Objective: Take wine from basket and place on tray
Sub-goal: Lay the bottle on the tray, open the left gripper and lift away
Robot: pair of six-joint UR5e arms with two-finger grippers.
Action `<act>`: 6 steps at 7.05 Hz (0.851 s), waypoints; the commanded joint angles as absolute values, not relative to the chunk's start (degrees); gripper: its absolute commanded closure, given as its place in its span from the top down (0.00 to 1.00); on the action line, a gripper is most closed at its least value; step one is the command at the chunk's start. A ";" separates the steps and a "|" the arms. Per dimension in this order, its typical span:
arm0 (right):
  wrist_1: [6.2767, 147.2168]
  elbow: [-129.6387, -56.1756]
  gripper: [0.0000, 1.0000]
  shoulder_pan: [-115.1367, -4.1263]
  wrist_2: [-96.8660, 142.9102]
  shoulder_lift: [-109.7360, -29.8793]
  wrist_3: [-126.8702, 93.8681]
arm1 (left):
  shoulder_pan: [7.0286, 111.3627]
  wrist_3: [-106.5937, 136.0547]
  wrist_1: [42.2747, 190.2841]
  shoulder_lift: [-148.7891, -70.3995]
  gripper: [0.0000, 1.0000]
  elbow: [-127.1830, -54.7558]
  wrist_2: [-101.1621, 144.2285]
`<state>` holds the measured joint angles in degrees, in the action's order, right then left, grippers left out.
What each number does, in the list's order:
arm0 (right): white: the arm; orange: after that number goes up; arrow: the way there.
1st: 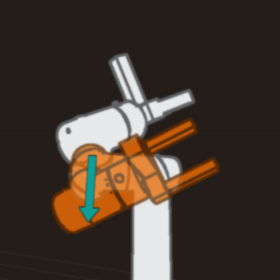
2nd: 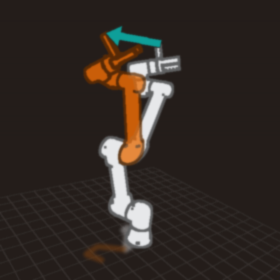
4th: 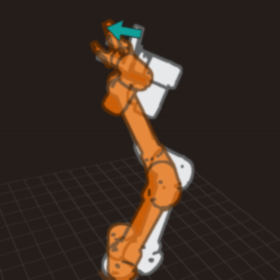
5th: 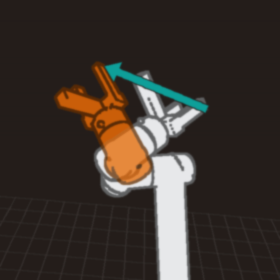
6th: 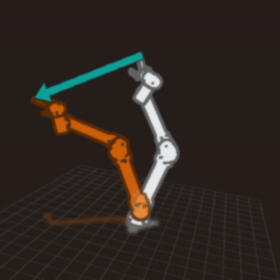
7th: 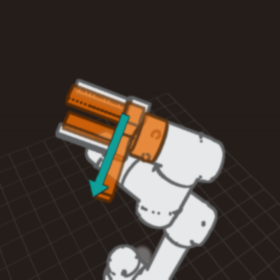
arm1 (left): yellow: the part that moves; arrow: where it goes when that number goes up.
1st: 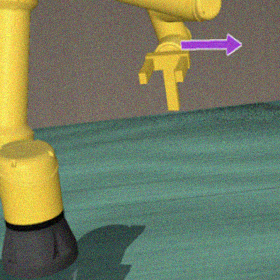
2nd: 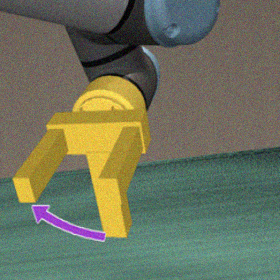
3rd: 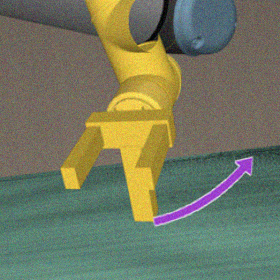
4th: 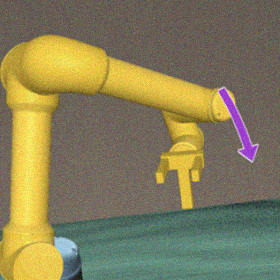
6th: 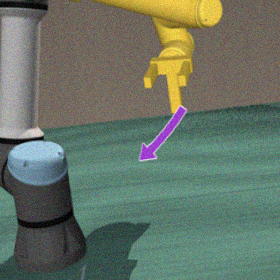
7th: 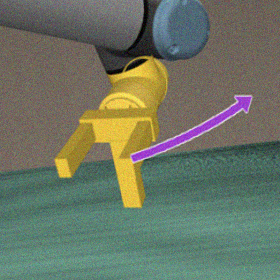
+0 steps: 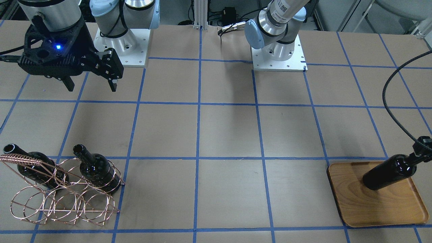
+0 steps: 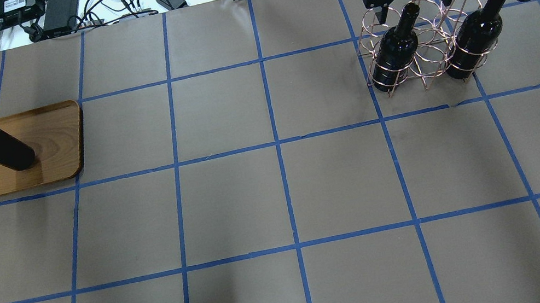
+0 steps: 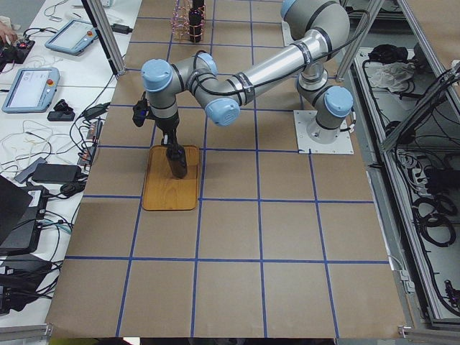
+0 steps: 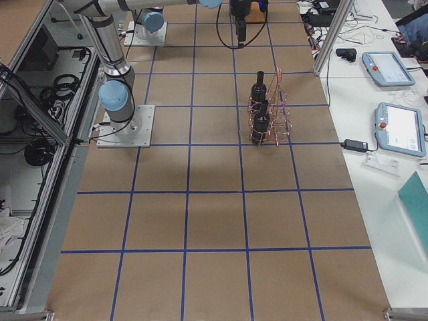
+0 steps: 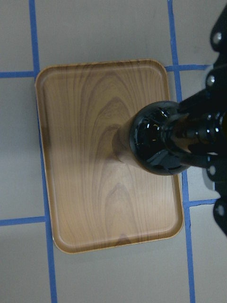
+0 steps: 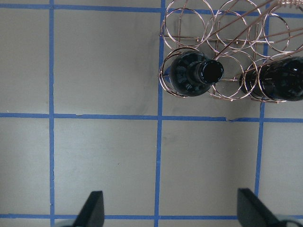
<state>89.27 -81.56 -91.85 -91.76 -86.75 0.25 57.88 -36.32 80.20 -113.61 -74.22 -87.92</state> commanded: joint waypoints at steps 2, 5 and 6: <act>89.30 -81.56 1.00 -91.85 -91.76 -86.75 0.26 | 57.13 -37.62 80.51 -113.56 0.76 -74.36 -85.27; 89.30 -81.56 1.00 -91.85 -91.76 -86.66 0.35 | 57.74 -36.83 86.28 -106.65 0.77 -73.83 -85.60; 89.30 -81.56 1.00 -91.85 -91.76 -86.75 0.35 | 59.83 -33.43 89.79 -102.52 0.77 -73.92 -85.69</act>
